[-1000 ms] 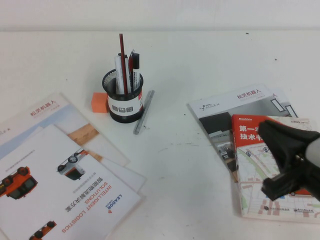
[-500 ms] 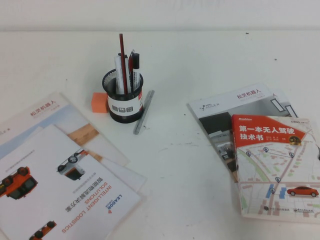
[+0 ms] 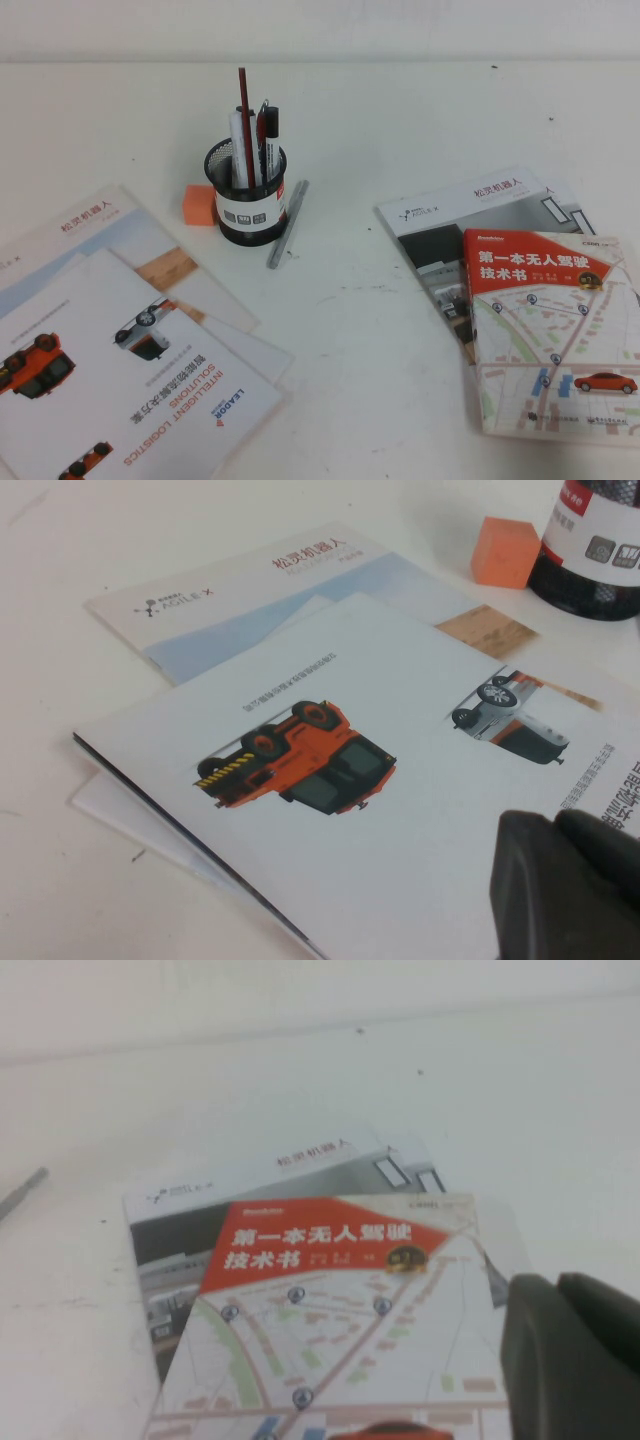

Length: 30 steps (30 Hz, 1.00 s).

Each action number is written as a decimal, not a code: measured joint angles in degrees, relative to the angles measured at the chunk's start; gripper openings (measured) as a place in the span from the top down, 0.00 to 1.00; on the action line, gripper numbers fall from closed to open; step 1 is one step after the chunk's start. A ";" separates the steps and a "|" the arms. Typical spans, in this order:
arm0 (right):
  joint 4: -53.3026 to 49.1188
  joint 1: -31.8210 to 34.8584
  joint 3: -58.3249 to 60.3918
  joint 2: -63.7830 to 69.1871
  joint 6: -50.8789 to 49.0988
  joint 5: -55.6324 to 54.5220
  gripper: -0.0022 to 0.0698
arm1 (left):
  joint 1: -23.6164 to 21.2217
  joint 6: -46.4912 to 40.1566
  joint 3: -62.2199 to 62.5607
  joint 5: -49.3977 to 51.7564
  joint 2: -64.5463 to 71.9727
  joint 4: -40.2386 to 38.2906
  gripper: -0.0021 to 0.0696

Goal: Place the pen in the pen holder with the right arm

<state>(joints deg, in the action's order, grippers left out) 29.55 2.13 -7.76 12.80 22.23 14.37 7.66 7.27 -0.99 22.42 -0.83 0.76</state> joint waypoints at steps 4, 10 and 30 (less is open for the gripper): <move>1.17 0.60 0.84 0.00 0.00 0.72 1.00 | 0.00 0.00 0.00 0.00 0.00 0.00 0.97; -12.93 -1.18 4.01 -4.12 -15.84 -1.49 1.00 | 0.00 0.00 0.00 0.00 0.00 0.00 0.97; -27.02 -2.19 9.23 -13.23 -32.62 5.27 1.00 | 0.00 0.00 0.00 0.00 0.00 0.00 0.97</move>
<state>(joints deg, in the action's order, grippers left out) 2.53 -0.07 1.47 -0.43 -10.40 19.64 7.66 7.27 -0.99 22.42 -0.83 0.76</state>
